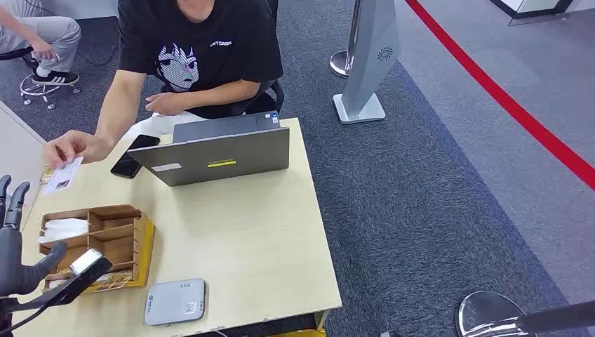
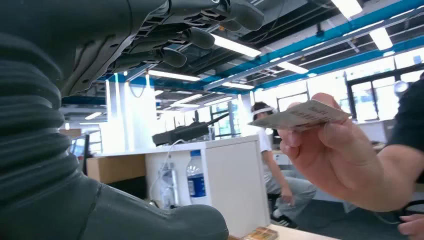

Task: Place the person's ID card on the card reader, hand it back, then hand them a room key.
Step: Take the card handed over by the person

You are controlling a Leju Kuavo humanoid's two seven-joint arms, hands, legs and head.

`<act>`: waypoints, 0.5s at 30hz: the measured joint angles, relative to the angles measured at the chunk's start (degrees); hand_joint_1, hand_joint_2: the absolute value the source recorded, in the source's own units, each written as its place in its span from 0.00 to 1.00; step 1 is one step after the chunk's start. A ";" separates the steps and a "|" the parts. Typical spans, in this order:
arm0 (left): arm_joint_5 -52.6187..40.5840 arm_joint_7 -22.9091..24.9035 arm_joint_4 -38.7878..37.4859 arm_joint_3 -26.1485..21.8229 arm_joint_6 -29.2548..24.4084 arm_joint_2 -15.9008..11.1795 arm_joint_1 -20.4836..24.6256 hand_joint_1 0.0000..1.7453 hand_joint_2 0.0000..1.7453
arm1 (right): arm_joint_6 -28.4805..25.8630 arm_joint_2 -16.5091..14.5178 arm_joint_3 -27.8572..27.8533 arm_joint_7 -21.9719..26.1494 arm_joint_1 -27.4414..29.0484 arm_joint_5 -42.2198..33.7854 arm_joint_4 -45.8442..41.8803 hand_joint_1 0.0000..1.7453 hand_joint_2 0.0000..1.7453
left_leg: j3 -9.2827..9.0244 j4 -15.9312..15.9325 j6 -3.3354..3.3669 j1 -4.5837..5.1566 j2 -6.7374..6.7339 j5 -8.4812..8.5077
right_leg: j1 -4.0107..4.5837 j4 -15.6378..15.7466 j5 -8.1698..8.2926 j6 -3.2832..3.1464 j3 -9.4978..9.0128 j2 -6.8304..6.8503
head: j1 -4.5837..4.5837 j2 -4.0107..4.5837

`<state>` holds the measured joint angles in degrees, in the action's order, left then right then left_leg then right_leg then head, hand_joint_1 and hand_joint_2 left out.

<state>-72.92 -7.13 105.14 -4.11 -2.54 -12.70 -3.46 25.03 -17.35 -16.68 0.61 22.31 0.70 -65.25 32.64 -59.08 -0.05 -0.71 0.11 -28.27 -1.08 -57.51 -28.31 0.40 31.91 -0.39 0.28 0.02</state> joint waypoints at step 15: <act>-1.67 0.98 -4.30 0.80 0.12 -2.34 1.52 1.00 1.00 | 0.73 0.00 -0.67 0.07 -0.63 0.81 1.76 0.00 1.00 | 0.05 0.00 0.01 -0.01 -0.02 -0.01 | 0.01 0.00 -0.01 0.00 0.05 0.00 | 0.01 0.00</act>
<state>-74.59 -6.14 100.84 -3.31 -2.42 -15.04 -1.94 25.75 -17.35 -17.34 0.68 21.67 1.51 -63.49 32.69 -59.08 -0.04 -0.72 0.09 -28.28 -1.07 -57.51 -28.32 0.39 31.97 -0.39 0.29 0.02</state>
